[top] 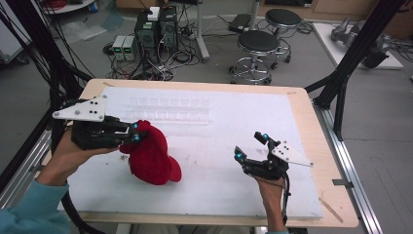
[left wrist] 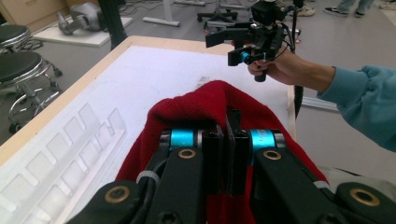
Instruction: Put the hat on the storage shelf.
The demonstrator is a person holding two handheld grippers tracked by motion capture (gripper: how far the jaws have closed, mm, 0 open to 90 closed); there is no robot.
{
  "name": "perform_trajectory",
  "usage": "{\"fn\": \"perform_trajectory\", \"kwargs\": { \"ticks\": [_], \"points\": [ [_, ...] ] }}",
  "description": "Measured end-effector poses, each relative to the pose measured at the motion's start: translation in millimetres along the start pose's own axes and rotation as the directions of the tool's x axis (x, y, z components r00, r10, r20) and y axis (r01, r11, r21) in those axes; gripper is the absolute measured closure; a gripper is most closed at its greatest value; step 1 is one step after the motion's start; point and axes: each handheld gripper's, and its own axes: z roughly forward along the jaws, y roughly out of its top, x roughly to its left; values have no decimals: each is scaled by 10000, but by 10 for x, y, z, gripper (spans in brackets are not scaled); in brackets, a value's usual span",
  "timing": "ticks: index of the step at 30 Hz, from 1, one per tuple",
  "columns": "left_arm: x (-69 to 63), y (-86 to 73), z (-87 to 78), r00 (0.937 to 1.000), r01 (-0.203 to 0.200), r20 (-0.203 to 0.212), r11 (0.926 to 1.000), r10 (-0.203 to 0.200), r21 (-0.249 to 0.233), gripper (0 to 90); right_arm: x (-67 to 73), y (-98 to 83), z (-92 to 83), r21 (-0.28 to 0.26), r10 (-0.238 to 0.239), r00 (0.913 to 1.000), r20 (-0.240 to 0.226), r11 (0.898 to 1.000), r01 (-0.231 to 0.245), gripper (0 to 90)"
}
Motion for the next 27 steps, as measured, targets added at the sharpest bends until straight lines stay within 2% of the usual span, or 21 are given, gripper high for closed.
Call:
{"fn": "perform_trajectory", "kwargs": {
  "ticks": [5, 6, 8, 11, 14, 16, 18, 19, 20, 21, 22, 23, 24, 25, 26, 27],
  "points": [
    [-15, 60, 80, 9994, -119, 313, 9999, 117, 54, 873, 50, 61, 16, -41, -73, 9997, -251, 10000, 72, 100],
    [-16, 65, 99, 9990, -188, 409, 9998, 183, 98, 872, 70, 93, 30, -66, -120, 9990, -435, 9999, 117, 100],
    [-20, 70, 144, 9973, -316, 668, 9992, 300, 233, 872, 79, 105, 34, -17, -98, 9986, -518, 10000, 97, 99],
    [-12, 66, 192, 9953, -370, 911, 9986, 335, 376, 873, 132, 180, 98, 152, -157, 9928, -1187, 9997, 176, 99],
    [-3, 64, 227, 9930, -459, 1112, 9976, 399, 522, 873, 153, 201, 131, 271, -222, 9893, -1440, 9993, 264, 99],
    [-1, 61, 242, 9923, -488, 1164, 9973, 423, 541, 872, 191, 230, 196, 512, -240, 9812, -1916, 9981, 345, 99],
    [9, 61, 253, 9905, -511, 1304, 9973, 438, 534, 873, 208, 236, 222, 599, -213, 9784, -2058, 9976, 343, 99],
    [12, 58, 256, 9895, -516, 1376, 9973, 440, 516, 872, 237, 247, 283, 825, -158, 9664, -2567, 9959, 382, 99],
    [15, 56, 257, 9890, -508, 1415, 9974, 433, 501, 872, 237, 247, 283, 825, -158, 9664, -2567, 9959, 382, 99],
    [24, 52, 253, 9878, -539, 1487, 9972, 456, 525, 872, 277, 259, 360, 1038, -137, 9505, -3104, 9934, 482, 100],
    [31, 45, 248, 9866, -593, 1553, 9968, 505, 528, 872, 277, 259, 360, 1038, -137, 9505, -3104, 9934, 482, 100],
    [39, 37, 241, 9862, -590, 1581, 9969, 500, 528, 872, 329, 271, 438, 1348, -171, 9368, -3495, 9885, 683, 99],
    [46, 29, 233, 9859, -555, 1611, 9971, 463, 527, 872, 329, 271, 438, 1348, -171, 9368, -3495, 9885, 683, 99],
    [52, 20, 224, 9855, -544, 1634, 9972, 454, 509, 872, 379, 278, 513, 1574, -223, 9212, -3885, 9834, 902, 99],
    [59, 14, 215, 9850, -550, 1664, 9972, 460, 501, 872, 379, 278, 513, 1574, -223, 9212, -3885, 9834, 902, 99],
    [61, 9, 209, 9846, -552, 1684, 9972, 461, 502, 872, 409, 280, 544, 1718, -176, 9163, -4002, 9807, 939, 99]
  ]
}}
